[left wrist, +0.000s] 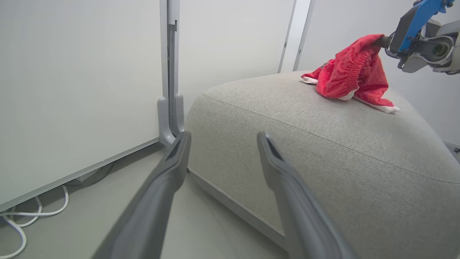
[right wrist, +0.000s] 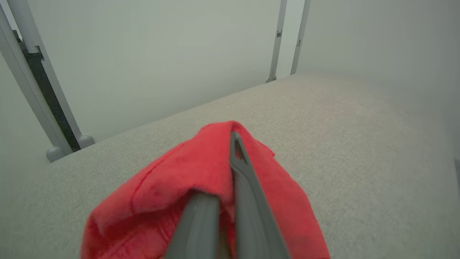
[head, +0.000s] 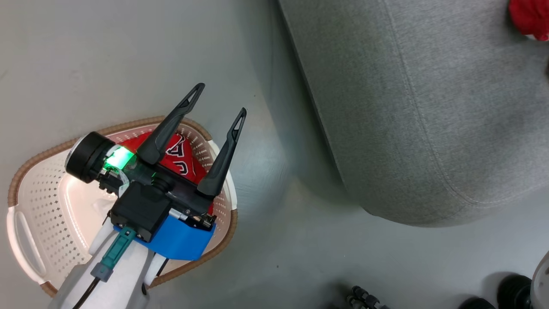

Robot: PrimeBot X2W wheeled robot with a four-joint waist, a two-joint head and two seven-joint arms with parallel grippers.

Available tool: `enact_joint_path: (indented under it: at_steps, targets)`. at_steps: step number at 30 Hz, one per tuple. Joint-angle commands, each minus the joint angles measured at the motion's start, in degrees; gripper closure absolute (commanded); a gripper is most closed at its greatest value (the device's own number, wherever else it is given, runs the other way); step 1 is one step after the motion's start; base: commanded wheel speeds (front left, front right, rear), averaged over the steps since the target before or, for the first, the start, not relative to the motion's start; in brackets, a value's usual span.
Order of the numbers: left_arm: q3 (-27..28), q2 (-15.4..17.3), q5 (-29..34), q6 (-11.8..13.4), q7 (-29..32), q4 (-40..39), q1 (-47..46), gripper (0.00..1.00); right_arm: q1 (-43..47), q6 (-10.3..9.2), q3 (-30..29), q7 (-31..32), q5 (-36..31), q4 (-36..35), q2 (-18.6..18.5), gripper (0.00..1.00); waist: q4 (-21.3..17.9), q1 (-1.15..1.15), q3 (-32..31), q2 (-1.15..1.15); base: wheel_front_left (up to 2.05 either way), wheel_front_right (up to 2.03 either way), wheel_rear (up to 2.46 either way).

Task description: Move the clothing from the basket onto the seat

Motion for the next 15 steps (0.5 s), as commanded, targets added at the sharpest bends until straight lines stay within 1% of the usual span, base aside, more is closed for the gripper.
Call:
enact_joint_path:
  at_steps: [1,12,13,15]
  targets:
    - [0.1,0.4,0.3,0.3,-0.1,-0.5,-0.1,0.00,1.0,0.03,-0.5,-0.4,-1.1,0.8,-0.2,1.00,0.9,-0.01,0.9,0.00,0.00,0.00,0.00]
    - [-0.3,0.4,-0.4,0.6,-0.5,0.3,-0.4,0.00,1.7,0.03,-1.5,-1.1,-3.5,6.4,-0.8,1.00,1.9,-0.01,0.7,0.00,0.00,0.00,0.00]
    - [-0.4,0.3,-0.4,0.7,-0.6,0.4,-0.5,0.00,1.6,0.03,-1.4,-1.1,-3.6,6.6,-0.8,0.93,1.9,-0.01,0.6,0.00,0.00,0.00,0.00]
    - [-0.5,0.1,-0.7,0.7,-0.6,0.9,-0.6,0.00,1.8,0.03,-0.9,-1.2,-4.0,7.1,-1.0,0.67,2.0,-0.01,0.1,0.00,0.00,0.00,0.00]
